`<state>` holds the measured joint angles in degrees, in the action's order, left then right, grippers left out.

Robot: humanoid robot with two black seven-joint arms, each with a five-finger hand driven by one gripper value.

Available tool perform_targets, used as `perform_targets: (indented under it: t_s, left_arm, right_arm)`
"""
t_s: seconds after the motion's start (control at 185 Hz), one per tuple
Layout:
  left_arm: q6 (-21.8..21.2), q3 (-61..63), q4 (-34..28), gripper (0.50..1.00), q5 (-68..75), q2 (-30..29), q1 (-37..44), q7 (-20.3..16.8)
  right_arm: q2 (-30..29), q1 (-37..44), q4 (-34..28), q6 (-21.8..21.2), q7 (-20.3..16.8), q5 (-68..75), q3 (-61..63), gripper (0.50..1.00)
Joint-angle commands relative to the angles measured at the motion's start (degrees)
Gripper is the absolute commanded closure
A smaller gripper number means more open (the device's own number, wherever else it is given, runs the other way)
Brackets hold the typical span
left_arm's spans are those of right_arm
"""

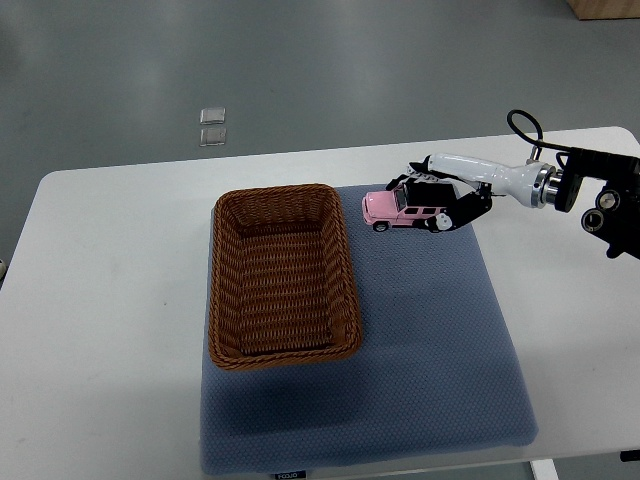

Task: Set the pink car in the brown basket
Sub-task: 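Lift the pink car with the right hand and carry it over the basket, then lower the car into the wicker basket and open the right hand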

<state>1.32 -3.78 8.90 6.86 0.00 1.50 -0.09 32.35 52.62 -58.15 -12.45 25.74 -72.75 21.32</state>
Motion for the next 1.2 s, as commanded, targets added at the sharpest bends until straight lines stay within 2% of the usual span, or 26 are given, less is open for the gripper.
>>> perform_targets:
  t_s: [0.0, 0.335, 0.632, 0.73, 0.773, 0.789, 0.859, 0.865, 0.87, 0.876, 0.881, 0.886, 0.892, 0.897, 0.908, 1.195]
  left_arm:
    - [0.00, 0.00, -0.02, 0.500, 0.00, 0.00, 0.00, 0.00]
    - [-0.09, 0.00, -0.02, 0.500, 0.00, 0.00, 0.00, 0.00]
    - [0.00, 0.00, -0.02, 0.500, 0.00, 0.00, 0.00, 0.00]
    - [0.00, 0.00, -0.02, 0.500, 0.00, 0.00, 0.00, 0.00]
    - [0.00, 0.00, -0.02, 0.500, 0.00, 0.00, 0.00, 0.00]
    - [0.00, 0.00, -0.02, 0.500, 0.00, 0.00, 0.00, 0.00]
    - [-0.09, 0.00, -0.02, 0.500, 0.00, 0.00, 0.00, 0.00]
    - [0.00, 0.00, -0.02, 0.500, 0.00, 0.00, 0.00, 0.00]
    - [0.00, 0.00, -0.02, 0.500, 0.00, 0.00, 0.00, 0.00]
    - [0.00, 0.00, 0.07, 0.500, 0.00, 0.00, 0.00, 0.00]
    - [0.00, 0.00, 0.07, 0.500, 0.00, 0.00, 0.00, 0.00]
    - [0.00, 0.00, -0.02, 0.500, 0.00, 0.00, 0.00, 0.00]
    - [0.00, 0.00, -0.02, 0.500, 0.00, 0.00, 0.00, 0.00]
    - [0.00, 0.00, -0.02, 0.500, 0.00, 0.00, 0.00, 0.00]
    - [0.00, 0.00, -0.02, 0.500, 0.00, 0.00, 0.00, 0.00]
    - [0.00, 0.00, -0.02, 0.500, 0.00, 0.00, 0.00, 0.00]
  right_arm:
    - [-1.50, 2.48, 0.05, -0.20, -0.07, 0.24, 0.04, 0.989]
    - [-12.84, 7.67, 1.54, -0.12, -1.04, -0.46, -2.16, 0.989]
    - [-23.21, 10.92, 11.30, 0.15, -1.65, -0.55, -11.74, 0.959]
    - [-24.88, 10.92, 12.36, -0.03, -1.74, -0.46, -11.91, 0.904]
    - [-25.41, 10.83, 12.44, -0.47, -2.36, -0.37, -11.91, 0.852]
    - [-25.67, 10.83, 12.44, -0.55, -2.71, -0.37, -11.91, 0.818]
    - [-25.94, 10.74, 12.53, -0.55, -3.59, 0.07, -11.82, 0.724]
    - [-25.94, 10.74, 12.53, -0.55, -3.59, 0.15, -11.82, 0.695]
    - [-25.94, 10.74, 12.53, -0.55, -3.59, 0.15, -11.82, 0.695]
    - [-25.94, 10.74, 12.53, -0.55, -3.59, 0.15, -11.82, 0.661]
    - [-25.94, 10.74, 12.53, -0.55, -3.59, 0.15, -11.82, 0.660]
    - [-25.94, 10.66, 12.62, -0.55, -3.59, 0.24, -11.82, 0.620]
    - [-25.94, 10.66, 12.62, -0.55, -3.59, 0.24, -11.82, 0.619]
    - [-25.94, 10.66, 12.62, -0.55, -3.59, 0.24, -11.82, 0.587]
    - [-25.94, 10.66, 12.62, -0.55, -3.59, 0.24, -11.82, 0.579]
    - [-24.79, 10.22, 12.71, -0.29, -3.68, 1.12, -10.51, 0.581]
